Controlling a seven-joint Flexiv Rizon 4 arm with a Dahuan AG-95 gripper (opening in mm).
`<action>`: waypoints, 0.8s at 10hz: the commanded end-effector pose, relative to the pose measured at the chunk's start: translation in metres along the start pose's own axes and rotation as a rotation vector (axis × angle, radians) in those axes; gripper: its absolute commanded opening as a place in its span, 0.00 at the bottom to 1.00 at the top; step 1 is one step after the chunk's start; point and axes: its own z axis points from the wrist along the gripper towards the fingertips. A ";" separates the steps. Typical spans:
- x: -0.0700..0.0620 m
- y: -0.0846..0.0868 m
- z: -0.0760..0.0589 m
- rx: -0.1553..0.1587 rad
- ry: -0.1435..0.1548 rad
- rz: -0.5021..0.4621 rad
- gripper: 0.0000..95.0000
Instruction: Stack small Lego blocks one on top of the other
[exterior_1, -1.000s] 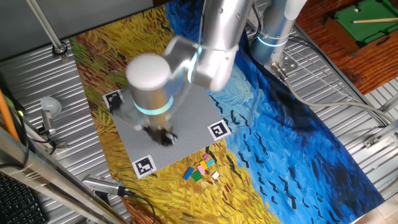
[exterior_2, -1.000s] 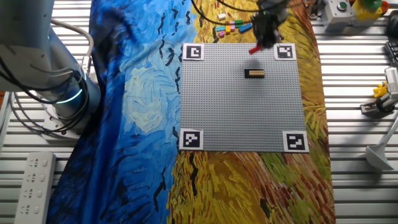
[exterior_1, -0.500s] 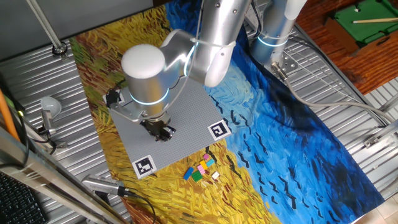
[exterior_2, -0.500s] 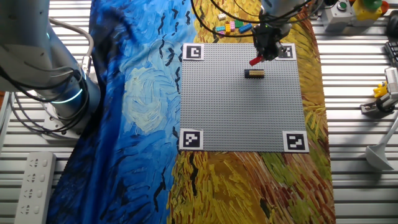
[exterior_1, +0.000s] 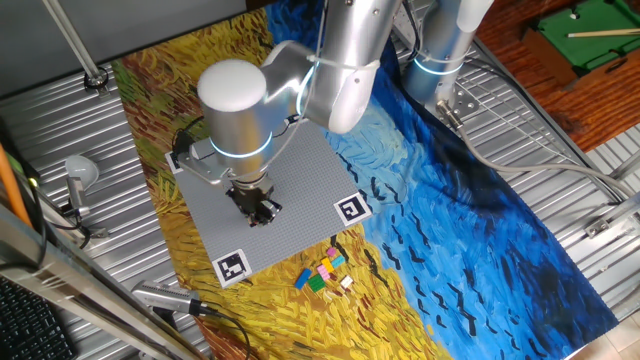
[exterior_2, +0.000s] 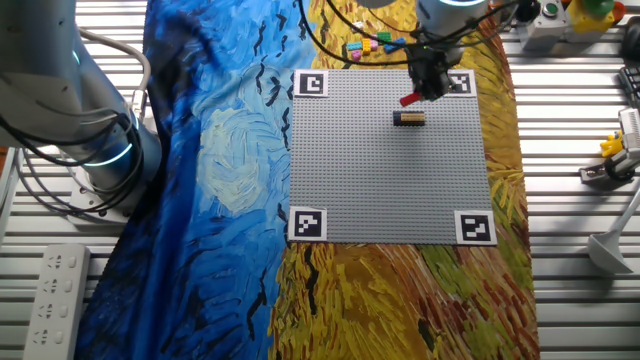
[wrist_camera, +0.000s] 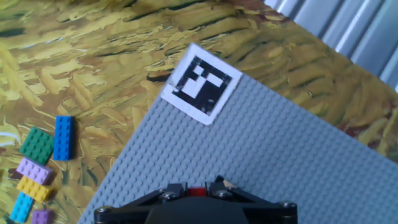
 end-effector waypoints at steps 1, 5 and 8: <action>0.001 -0.011 0.003 0.031 0.002 0.184 0.00; 0.003 -0.026 0.012 0.035 -0.002 0.119 0.00; 0.003 -0.026 0.012 0.054 0.000 0.168 0.00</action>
